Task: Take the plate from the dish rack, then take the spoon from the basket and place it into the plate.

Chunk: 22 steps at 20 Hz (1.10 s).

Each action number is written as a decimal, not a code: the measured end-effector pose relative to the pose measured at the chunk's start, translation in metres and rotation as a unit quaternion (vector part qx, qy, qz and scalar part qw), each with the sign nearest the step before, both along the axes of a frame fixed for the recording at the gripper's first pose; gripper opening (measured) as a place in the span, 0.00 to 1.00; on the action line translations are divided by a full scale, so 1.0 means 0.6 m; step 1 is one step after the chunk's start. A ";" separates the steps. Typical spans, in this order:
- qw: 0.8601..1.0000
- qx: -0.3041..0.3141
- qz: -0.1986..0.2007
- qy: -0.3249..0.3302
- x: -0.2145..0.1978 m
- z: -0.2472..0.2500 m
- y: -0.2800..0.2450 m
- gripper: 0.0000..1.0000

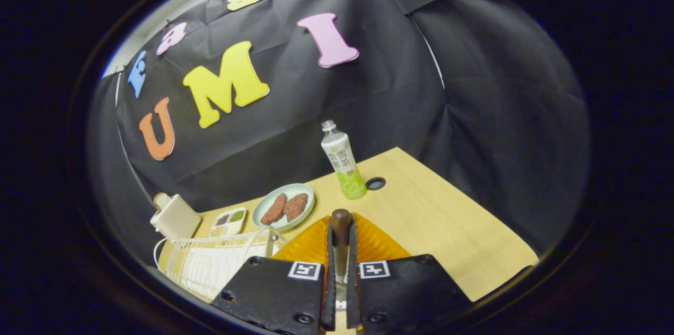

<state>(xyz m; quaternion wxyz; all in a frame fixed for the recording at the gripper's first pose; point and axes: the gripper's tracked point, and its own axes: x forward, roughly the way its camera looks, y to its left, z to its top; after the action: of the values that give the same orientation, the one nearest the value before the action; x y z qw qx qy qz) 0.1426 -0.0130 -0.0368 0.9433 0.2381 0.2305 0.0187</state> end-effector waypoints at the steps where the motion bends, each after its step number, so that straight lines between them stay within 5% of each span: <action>1: 1.000 -0.008 -0.007 -0.015 -0.003 0.017 -0.004 0.13; 5: 0.995 -0.039 -0.035 -0.084 -0.035 0.103 -0.017 0.13; 10: 0.990 -0.034 -0.002 -0.133 -0.140 0.178 0.038 0.13; 14: 0.990 -0.021 0.036 -0.135 -0.236 0.171 0.107 0.13; 22: 0.993 0.042 0.044 -0.102 -0.341 0.094 0.241 0.12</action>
<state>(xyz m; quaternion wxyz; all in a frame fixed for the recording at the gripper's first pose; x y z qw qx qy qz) -0.0621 0.1314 0.0193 0.9492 0.2645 0.1420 0.0938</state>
